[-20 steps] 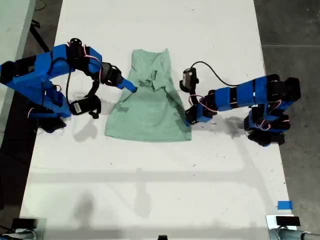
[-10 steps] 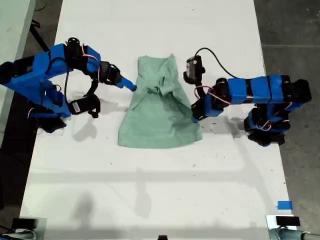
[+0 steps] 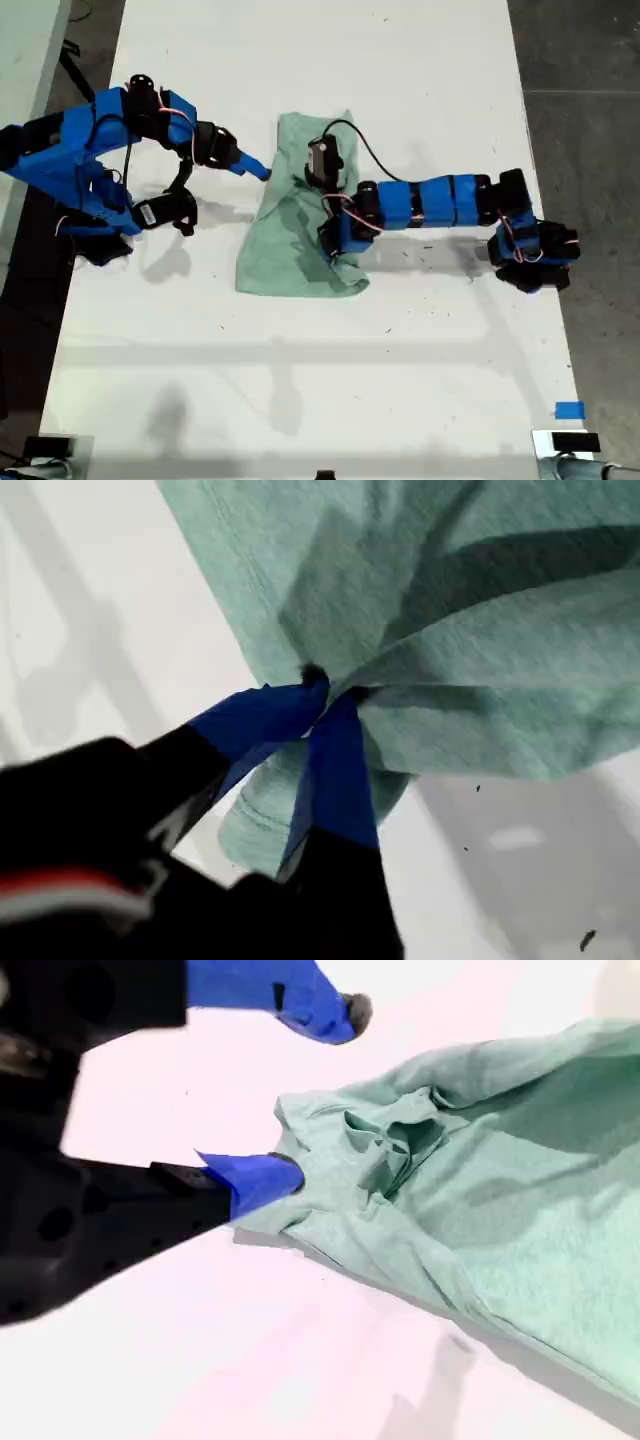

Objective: Fold t-shirt

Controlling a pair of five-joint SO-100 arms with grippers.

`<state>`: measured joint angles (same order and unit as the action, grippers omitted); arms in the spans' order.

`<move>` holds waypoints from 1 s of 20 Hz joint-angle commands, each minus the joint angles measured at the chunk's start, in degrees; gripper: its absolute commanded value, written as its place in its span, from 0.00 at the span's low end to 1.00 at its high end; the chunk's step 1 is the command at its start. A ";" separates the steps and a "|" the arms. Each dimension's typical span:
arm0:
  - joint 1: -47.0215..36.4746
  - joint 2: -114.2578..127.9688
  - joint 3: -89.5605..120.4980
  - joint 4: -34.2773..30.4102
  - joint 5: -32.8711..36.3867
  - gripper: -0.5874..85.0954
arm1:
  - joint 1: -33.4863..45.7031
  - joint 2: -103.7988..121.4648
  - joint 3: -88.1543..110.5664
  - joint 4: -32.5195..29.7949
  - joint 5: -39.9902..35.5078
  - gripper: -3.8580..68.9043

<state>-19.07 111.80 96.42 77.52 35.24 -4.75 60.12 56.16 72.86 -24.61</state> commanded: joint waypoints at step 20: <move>15.91 11.69 17.58 -1.93 -17.05 0.30 | 5.89 34.89 12.39 18.81 1.05 0.36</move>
<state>-8.26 121.55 111.97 78.49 22.59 -1.76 83.50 63.02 91.05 -22.85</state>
